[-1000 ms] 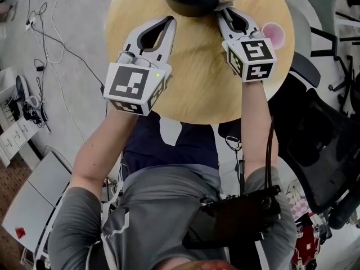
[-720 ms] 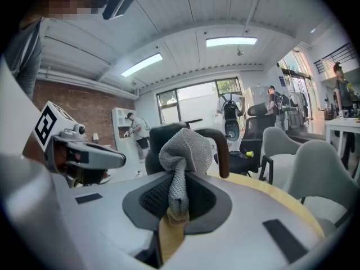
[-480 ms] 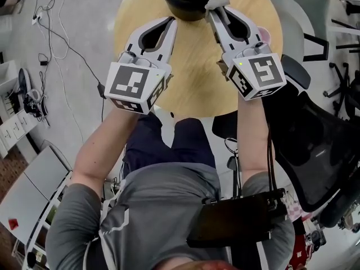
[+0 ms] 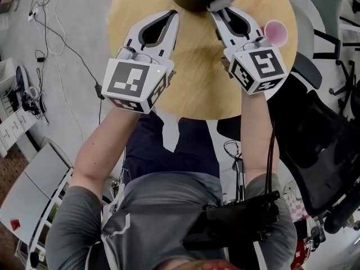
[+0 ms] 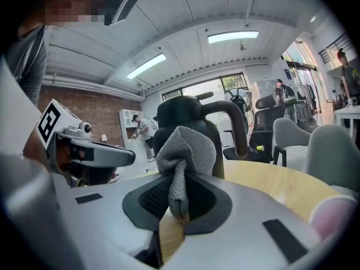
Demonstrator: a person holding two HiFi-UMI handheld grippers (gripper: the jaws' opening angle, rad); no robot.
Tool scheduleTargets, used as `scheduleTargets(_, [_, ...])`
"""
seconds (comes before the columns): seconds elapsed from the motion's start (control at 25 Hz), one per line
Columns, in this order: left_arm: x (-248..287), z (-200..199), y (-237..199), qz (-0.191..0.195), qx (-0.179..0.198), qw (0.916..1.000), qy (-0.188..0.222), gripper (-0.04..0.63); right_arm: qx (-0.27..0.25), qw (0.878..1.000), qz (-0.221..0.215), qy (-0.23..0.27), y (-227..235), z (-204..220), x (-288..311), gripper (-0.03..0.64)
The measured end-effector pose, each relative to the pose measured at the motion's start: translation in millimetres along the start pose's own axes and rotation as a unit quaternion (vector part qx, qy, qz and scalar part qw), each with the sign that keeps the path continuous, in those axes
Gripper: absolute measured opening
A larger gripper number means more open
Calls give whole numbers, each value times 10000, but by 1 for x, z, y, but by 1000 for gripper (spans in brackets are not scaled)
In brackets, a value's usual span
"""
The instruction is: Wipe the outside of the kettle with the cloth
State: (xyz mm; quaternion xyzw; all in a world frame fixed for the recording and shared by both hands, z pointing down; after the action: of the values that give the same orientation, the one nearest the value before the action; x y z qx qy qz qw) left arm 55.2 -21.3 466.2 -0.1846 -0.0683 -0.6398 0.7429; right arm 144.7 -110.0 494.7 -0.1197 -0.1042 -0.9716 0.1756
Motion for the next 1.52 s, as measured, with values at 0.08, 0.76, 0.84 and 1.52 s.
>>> scheduleTargets(0.08, [2,8,-1,-9,-5,10000,-5,9,-46,10000,21,-69,3,12,3,52])
scheduleTargets(0.76, [-31,-11,5,-62,-7,9999,-82,9,-203,9977,342,-555,-18,-1,-15,52])
scheduleTargets(0.84, [-37,-24,7,-84,31,10000,-16,9,-248,9986,339,-309,-28,-30,-27,52])
scheduleTargets(1.52, [-28,-26,-15,-11,111,9997,232,9,-82,9988,467,151,-41,-35,-1,52])
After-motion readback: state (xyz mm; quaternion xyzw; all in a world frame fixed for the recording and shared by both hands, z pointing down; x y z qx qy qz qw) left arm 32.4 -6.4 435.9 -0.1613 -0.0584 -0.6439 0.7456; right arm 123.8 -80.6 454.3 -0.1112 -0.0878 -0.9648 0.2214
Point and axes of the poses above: the fingertips, and each gripper's own axes: x forward along the fingers, y to its right, z out of its underside, the point moved 4 cm from there along -x, backward along the fingers, and after that the axes turned 6 degrees about z, right-handed, at the moved point
